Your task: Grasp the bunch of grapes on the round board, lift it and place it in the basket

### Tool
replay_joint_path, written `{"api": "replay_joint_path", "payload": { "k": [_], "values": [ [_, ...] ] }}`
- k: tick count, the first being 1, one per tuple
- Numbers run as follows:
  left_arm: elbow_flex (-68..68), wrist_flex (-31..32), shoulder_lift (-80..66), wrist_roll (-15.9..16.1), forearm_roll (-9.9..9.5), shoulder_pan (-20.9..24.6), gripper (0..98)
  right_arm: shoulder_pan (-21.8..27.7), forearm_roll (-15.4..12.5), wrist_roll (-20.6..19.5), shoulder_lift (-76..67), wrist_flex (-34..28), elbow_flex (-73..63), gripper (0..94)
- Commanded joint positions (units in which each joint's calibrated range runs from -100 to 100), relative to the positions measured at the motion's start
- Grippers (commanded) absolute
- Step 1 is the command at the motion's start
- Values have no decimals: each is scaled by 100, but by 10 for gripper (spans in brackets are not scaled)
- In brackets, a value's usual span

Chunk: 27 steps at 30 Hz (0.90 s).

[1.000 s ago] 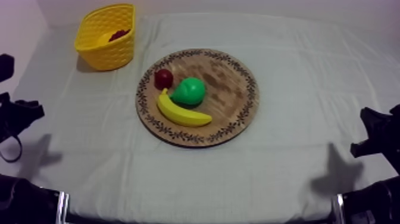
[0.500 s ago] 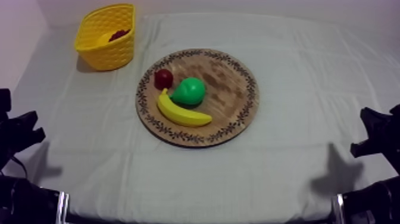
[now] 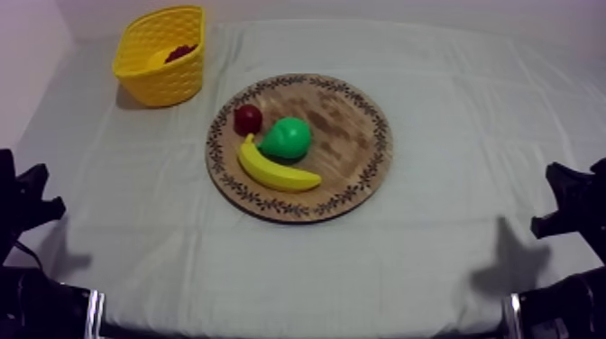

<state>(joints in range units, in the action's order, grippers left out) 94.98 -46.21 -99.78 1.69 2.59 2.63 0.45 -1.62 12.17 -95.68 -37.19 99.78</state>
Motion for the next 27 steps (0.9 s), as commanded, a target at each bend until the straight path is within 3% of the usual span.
{"api": "replay_joint_path", "payload": {
  "k": [1,27],
  "values": [
    [6,3,0,20,1,5,0,0,-2,1,0,1,-1,5],
    [55,60,-5,-22,-45,-114,0,0,-2,0,0,1,-1,5]
  ]
}}
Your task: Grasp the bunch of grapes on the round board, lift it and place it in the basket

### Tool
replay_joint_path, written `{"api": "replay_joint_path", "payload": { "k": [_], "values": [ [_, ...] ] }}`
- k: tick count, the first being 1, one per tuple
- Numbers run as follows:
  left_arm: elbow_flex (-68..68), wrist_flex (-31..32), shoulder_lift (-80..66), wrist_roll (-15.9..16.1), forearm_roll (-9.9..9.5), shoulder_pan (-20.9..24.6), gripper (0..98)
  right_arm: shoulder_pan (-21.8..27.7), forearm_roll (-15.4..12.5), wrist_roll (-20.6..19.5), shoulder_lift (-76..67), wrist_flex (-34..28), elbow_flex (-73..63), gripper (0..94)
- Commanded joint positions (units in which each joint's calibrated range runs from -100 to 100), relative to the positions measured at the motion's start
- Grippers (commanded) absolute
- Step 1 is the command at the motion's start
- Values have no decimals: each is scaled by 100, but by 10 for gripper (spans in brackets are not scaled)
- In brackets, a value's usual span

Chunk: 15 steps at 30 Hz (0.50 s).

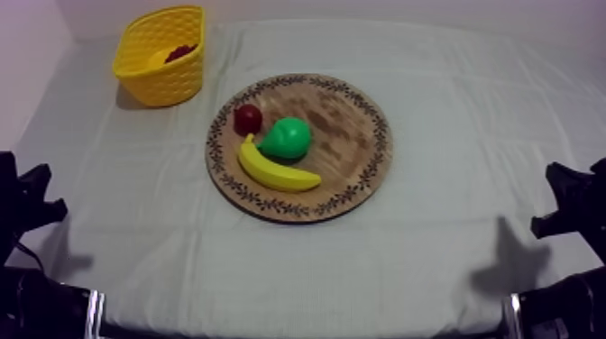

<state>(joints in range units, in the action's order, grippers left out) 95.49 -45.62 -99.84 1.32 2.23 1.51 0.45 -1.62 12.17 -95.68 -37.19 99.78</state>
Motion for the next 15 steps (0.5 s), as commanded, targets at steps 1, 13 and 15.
{"api": "replay_joint_path", "payload": {
  "k": [1,13,15],
  "values": [
    [4,0,1,33,-17,-2,0,0,-2,0,0,1,-1,5],
    [5,1,1,53,-35,-2,0,0,-2,1,0,1,-1,5],
    [5,1,1,48,-36,-2,0,0,-2,1,0,1,-1,5]
  ]
}}
